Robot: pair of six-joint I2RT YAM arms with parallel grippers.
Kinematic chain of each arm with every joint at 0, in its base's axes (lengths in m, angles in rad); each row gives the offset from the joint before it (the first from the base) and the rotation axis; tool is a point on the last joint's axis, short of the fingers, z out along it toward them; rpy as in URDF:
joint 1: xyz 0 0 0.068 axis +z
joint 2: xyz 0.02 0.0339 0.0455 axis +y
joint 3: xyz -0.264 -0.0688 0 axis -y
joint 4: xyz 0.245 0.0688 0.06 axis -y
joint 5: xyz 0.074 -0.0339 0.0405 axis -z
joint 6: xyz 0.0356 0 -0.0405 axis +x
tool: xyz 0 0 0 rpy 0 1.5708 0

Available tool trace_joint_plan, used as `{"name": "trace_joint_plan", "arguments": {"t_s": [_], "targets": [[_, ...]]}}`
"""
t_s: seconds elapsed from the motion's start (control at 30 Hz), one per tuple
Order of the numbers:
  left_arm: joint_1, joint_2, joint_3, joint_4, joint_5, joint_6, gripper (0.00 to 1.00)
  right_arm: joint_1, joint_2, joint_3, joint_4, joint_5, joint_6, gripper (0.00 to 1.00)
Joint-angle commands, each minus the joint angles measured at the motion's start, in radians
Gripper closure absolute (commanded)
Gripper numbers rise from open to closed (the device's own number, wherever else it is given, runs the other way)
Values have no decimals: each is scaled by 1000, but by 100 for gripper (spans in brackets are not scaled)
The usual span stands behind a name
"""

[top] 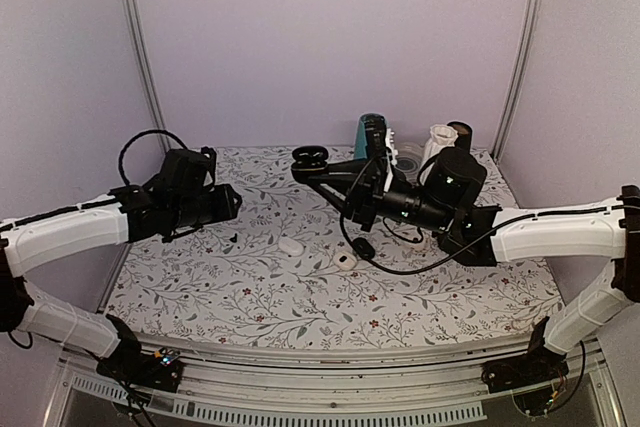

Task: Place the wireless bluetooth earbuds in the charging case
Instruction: Adjust the left earbud in the left side groove of the charging case, then pick up the right earbud from the center of the board.

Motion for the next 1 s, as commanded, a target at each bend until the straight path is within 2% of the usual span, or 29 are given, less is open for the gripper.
{"name": "trace_joint_plan", "arguments": {"t_s": [0.0, 0.23, 0.57, 0.97], "targets": [[36, 70, -32, -59, -35, -80, 65, -7, -43, -26, 0, 20, -11, 97], [57, 199, -52, -26, -61, -113, 66, -9, -48, -33, -11, 15, -11, 96], [91, 406, 28, -7, -107, -30, 66, -9, -68, -45, -25, 19, -11, 96], [135, 540, 70, 59, -70, 43, 66, -9, -84, -58, -29, 22, 3, 96]]}}
